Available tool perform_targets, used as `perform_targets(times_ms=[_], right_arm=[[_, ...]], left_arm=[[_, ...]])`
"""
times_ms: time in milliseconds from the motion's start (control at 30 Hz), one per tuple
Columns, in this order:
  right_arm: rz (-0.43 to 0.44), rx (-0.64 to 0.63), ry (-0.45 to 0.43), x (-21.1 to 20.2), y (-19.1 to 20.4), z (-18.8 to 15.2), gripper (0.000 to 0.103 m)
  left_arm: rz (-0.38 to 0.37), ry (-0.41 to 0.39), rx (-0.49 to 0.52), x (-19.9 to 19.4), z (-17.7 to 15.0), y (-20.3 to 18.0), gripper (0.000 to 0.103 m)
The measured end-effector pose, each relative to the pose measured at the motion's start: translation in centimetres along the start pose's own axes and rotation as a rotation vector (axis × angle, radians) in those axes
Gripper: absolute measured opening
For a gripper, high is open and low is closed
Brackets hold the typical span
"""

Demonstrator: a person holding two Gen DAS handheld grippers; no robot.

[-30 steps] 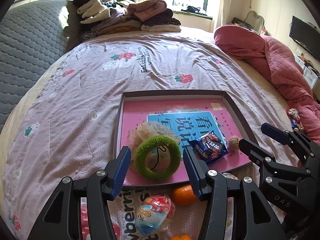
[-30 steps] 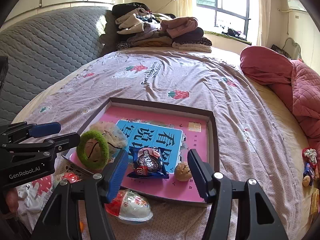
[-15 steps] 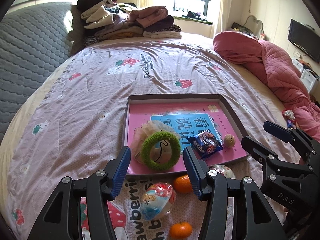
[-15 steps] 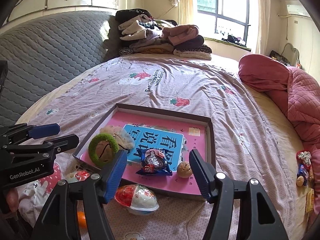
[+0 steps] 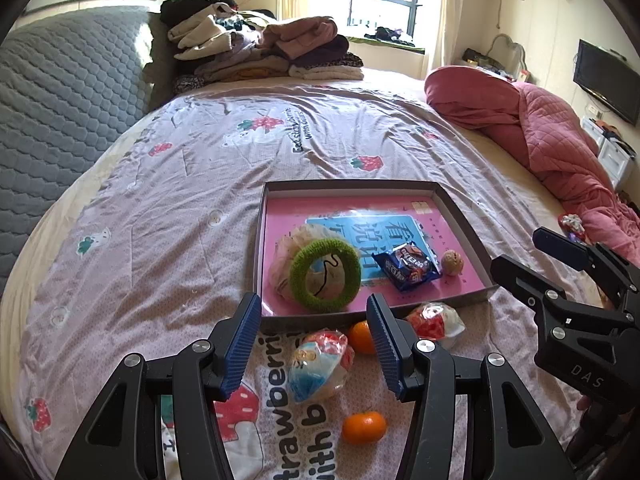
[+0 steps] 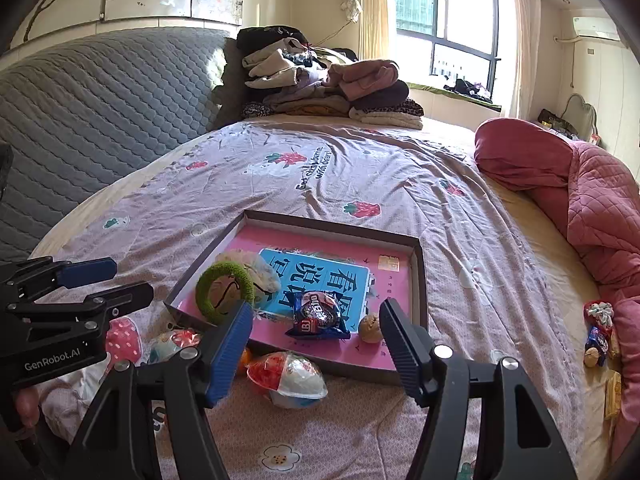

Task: Organize objects
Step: 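Withdraw both tools from the tray toward the wrapped balls on the bed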

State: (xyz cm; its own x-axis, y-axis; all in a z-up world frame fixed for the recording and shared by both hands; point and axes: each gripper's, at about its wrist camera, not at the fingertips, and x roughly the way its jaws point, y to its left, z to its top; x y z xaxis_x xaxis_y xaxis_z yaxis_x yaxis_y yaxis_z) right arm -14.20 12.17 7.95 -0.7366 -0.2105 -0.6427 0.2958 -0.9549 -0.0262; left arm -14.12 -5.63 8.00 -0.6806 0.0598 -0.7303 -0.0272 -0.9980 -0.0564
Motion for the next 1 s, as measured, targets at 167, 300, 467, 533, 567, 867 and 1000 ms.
perform_targets(times_ms=[167, 300, 467, 533, 567, 867, 1000], right_arm=[[0.0, 0.004, -0.004, -0.6, 0.2, -0.4, 0.066], [0.001, 0.007, -0.006, -1.0, 0.3, -0.7, 0.066], [0.003, 0.004, -0.01, -1.5, 0.7, -0.9, 0.066], [0.005, 0.002, -0.013, -1.7, 0.8, -1.0, 0.066], [0.005, 0.002, -0.015, -1.9, 0.8, -1.1, 0.066], [0.002, 0.001, -0.008, -2.4, 1.1, -2.1, 0.066], [0.002, 0.002, -0.003, -2.5, 1.1, -2.7, 0.067]], left_arm=[[0.007, 0.0, 0.002, -0.6, -0.7, 0.1, 0.056], [0.009, -0.001, 0.002, -1.1, -1.1, 0.2, 0.056], [0.016, -0.002, 0.008, -1.6, -1.7, 0.3, 0.056], [0.017, -0.001, 0.009, -1.8, -2.0, 0.3, 0.056], [0.017, -0.001, 0.009, -1.9, -2.2, 0.3, 0.056], [0.018, 0.006, 0.021, -2.3, -3.4, -0.1, 0.056], [0.017, 0.012, 0.02, -2.4, -4.1, -0.2, 0.056]])
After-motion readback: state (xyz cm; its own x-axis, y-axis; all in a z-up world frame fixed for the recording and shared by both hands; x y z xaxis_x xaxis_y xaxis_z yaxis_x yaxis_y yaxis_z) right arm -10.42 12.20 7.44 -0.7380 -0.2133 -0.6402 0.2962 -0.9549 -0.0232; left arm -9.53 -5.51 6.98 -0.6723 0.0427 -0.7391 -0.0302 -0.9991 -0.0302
